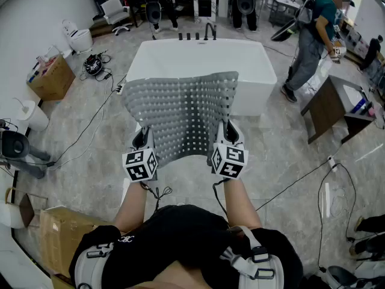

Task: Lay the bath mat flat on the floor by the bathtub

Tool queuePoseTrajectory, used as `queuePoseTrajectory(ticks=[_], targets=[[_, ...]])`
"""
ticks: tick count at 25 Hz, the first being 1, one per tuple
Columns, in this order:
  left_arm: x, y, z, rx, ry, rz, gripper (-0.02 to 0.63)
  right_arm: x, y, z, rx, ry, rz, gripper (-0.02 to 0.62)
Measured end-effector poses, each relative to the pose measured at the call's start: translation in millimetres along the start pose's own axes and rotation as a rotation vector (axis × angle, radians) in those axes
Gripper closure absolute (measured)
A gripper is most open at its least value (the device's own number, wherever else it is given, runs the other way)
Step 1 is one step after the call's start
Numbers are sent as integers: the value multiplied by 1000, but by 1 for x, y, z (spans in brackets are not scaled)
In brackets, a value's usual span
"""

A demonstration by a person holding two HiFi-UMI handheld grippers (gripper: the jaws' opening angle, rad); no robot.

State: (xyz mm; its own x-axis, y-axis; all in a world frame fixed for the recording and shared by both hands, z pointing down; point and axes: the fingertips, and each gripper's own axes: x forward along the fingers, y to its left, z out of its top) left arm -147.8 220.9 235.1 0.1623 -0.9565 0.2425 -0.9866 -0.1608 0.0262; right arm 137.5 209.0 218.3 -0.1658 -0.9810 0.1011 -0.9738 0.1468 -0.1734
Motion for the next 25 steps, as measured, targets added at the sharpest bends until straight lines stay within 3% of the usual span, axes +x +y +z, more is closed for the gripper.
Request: queuePoseTrajectory(ticks=[16,25], targets=[[1,23,-8,-16,13,-2,546,10,23,-7,1,12,-1,540],[6,62,-16,-40,24,-18,548,23,57,-14,-15,20,-16,540]])
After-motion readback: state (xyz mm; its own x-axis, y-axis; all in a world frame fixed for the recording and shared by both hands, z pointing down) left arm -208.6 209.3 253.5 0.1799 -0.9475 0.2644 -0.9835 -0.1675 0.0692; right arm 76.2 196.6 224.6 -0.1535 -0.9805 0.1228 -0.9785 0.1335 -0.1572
